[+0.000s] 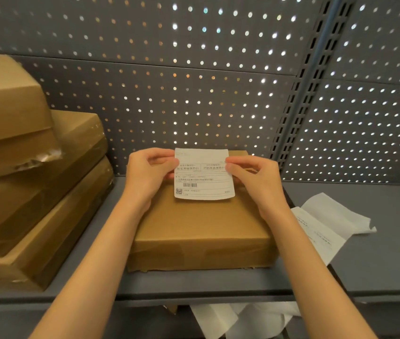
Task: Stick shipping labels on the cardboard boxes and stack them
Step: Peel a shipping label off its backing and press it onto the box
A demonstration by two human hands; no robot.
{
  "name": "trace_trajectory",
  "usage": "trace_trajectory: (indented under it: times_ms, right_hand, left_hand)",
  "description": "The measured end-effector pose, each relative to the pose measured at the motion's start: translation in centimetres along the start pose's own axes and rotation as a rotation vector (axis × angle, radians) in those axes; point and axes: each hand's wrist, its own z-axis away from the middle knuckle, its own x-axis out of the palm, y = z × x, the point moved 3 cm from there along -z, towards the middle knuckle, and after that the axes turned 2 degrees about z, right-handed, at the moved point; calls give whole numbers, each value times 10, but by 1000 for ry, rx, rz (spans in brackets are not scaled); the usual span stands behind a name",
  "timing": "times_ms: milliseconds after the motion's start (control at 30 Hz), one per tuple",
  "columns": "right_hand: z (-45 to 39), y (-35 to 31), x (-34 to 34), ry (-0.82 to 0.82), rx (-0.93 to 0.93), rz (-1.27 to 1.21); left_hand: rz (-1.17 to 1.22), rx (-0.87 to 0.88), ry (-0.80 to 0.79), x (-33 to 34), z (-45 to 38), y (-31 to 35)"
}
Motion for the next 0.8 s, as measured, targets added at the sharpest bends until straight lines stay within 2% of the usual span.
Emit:
trace_trajectory:
  times_ms: [500,800]
  right_hand:
    - [-3,5,5,-10,5,202]
    - [-8,7,7,-37,-30,339]
  left_hand:
    - [-147,-46,5,-1,-7,-13]
    - [-336,-15,13,2,-8,-12]
